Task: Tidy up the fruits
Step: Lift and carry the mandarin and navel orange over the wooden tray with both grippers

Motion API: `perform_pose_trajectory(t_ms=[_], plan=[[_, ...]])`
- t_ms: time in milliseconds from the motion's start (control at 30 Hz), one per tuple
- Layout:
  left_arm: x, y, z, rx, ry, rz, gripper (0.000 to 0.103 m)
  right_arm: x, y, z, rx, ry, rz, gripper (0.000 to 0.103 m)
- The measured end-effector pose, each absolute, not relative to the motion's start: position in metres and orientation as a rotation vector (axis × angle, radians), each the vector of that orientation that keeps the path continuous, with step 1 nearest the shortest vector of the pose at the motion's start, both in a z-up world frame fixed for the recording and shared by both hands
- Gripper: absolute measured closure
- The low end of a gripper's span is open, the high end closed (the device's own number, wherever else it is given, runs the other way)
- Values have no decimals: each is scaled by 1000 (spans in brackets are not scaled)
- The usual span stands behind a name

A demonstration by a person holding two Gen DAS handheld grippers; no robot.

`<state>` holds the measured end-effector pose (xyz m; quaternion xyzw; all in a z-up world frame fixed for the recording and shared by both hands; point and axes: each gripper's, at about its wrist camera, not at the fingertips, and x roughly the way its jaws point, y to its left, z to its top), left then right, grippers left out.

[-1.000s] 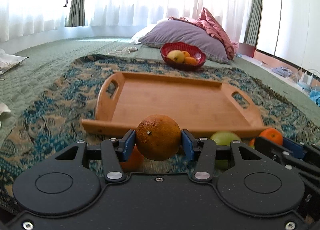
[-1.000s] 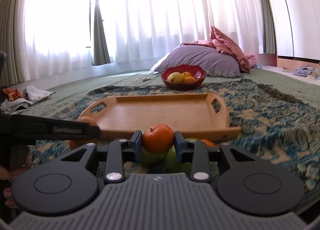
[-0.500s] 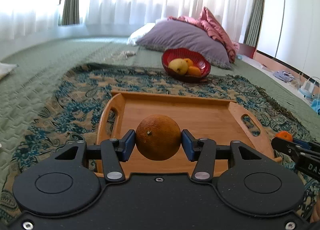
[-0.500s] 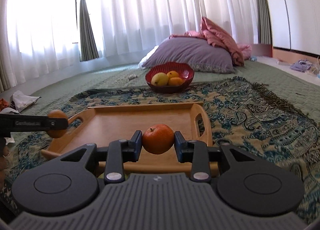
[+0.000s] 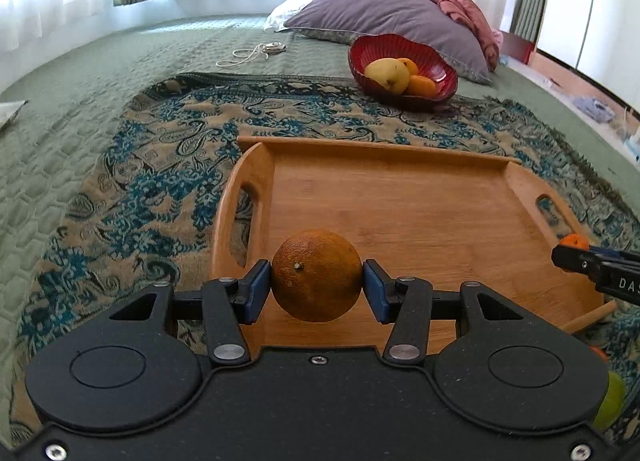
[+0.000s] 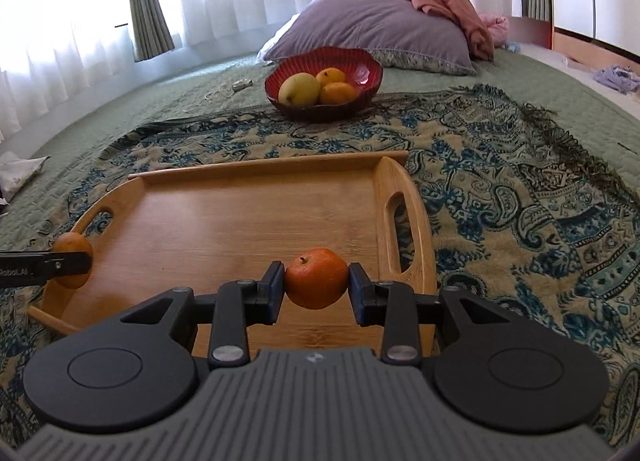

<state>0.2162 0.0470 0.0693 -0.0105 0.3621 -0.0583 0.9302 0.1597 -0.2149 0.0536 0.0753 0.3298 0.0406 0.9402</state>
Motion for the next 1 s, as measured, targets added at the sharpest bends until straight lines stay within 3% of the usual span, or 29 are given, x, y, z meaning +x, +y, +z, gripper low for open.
perform_pose_trajectory(t_ms=[1000], plan=[[225, 37, 50, 4, 748, -110, 55, 170, -203, 31, 108, 721, 84, 63]])
